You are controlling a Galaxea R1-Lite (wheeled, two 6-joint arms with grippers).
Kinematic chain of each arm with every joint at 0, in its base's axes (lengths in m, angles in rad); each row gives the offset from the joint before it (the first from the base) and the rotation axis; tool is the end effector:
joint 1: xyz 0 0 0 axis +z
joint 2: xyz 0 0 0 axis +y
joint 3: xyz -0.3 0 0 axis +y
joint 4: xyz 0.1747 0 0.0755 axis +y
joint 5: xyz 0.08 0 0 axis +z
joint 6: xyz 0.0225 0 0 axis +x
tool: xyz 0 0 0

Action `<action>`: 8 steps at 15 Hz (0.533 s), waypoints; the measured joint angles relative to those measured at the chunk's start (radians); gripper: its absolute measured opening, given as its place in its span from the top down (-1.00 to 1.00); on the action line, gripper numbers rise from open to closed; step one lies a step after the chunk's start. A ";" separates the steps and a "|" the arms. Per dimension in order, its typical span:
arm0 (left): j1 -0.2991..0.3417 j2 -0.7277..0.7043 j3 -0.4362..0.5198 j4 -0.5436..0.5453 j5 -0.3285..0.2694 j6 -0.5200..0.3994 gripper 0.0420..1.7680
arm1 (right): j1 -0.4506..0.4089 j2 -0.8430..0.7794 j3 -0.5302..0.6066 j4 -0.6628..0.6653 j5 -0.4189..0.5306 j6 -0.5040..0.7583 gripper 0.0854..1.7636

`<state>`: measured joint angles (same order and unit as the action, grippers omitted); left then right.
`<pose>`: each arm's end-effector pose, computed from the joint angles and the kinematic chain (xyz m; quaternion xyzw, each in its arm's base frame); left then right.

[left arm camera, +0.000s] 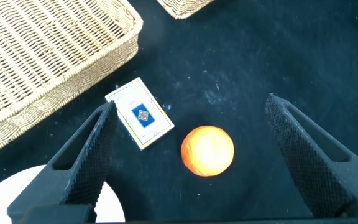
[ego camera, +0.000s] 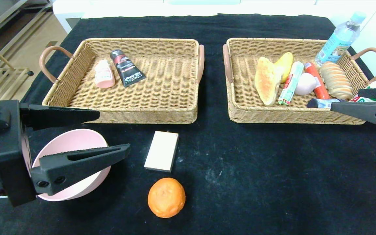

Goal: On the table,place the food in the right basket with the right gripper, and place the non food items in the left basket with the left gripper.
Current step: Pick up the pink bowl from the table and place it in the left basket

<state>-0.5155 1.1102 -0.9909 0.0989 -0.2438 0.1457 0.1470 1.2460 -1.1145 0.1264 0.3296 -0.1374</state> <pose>0.1265 -0.0779 0.3009 0.0819 0.0808 -0.3753 0.9198 0.1822 0.0343 0.3104 -0.0545 0.1117 0.2423 0.9622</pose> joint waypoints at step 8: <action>0.000 -0.001 -0.003 -0.001 0.027 0.001 -0.94 | 0.002 -0.054 0.045 0.095 -0.002 0.001 -0.92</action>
<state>-0.5155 1.1094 -0.9938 0.0981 -0.2172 0.1466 0.1489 1.1915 -1.0698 0.2211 0.3274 -0.1362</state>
